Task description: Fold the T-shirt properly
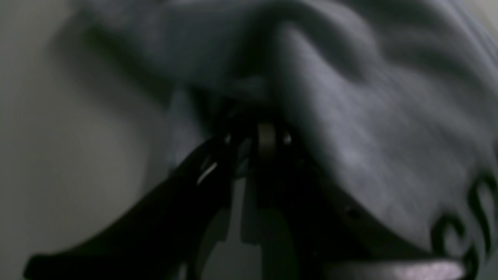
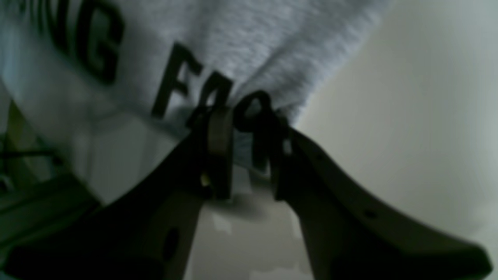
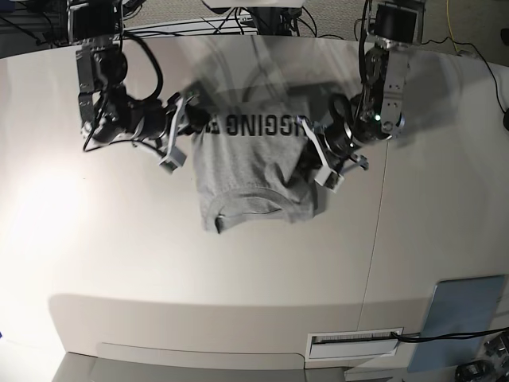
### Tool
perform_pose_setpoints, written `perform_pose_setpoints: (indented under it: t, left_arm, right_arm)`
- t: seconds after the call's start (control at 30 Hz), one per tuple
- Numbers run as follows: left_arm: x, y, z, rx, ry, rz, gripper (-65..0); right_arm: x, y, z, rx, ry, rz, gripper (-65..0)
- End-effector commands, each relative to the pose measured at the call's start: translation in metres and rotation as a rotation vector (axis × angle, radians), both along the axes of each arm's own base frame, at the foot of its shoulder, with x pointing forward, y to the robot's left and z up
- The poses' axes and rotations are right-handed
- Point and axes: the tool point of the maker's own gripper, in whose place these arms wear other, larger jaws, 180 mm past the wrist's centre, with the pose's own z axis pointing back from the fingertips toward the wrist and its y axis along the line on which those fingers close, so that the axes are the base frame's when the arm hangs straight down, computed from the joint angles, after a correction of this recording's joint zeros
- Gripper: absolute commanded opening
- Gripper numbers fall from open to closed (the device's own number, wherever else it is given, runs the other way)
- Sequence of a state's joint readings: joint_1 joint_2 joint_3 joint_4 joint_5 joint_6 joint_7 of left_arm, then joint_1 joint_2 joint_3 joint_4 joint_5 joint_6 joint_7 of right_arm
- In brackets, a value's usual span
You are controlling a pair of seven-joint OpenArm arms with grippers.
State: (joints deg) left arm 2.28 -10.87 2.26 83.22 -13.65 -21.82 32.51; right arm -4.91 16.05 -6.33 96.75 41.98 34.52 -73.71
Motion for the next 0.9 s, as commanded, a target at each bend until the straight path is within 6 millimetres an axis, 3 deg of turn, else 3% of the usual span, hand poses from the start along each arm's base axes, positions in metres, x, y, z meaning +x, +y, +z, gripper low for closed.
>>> perform_pose_setpoints:
  t: [0.0,0.1,0.17,0.3,0.4,0.53,0.63,0.77,0.87]
  left_arm:
    - [0.006,0.014,-0.001,0.061,0.009,0.026,-55.4]
    - [0.016,0.013,0.011,0.049,-0.017,0.04,-55.4]
    - [0.015,0.009,0.021,0.02,-0.029,0.036,-56.0]
    - [-0.001,0.01,0.042,0.003,-0.059,0.034,-58.1]
    - [-0.022,0.021,0.058,-0.036,-0.085,0.081,-59.1]
    - [-0.066,0.04,0.068,-0.073,-0.037,0.136,-59.0]
    - [-0.106,0.051,0.063,-0.052,0.018,0.141,-59.0]
    - [-0.166,0.068,0.041,-0.01,0.15,0.155,-59.0]
    - [-0.212,0.078,0.027,0.016,0.264,0.178,-59.0]
  right_arm:
    - [0.006,0.001,0.013,0.012,-0.05,0.01,-49.6]
    - [0.003,-0.006,0.025,-0.002,-0.092,-0.022,-49.6]
    - [0.008,-0.022,0.038,-0.009,-0.138,-0.092,-49.6]
    - [0.007,-0.082,0.062,-0.074,-0.214,-0.287,-49.6]
    - [-0.012,-0.13,0.074,-0.124,-0.228,-0.43,-49.6]
    - [-0.059,-0.183,0.082,-0.182,-0.181,-0.584,-49.6]
    - [-0.099,-0.21,0.083,-0.231,-0.124,-0.66,-49.6]
    - [-0.162,-0.23,0.077,-0.303,-0.012,-0.741,-49.6]
    - [-0.213,-0.23,0.065,-0.358,0.118,-0.765,-49.6]
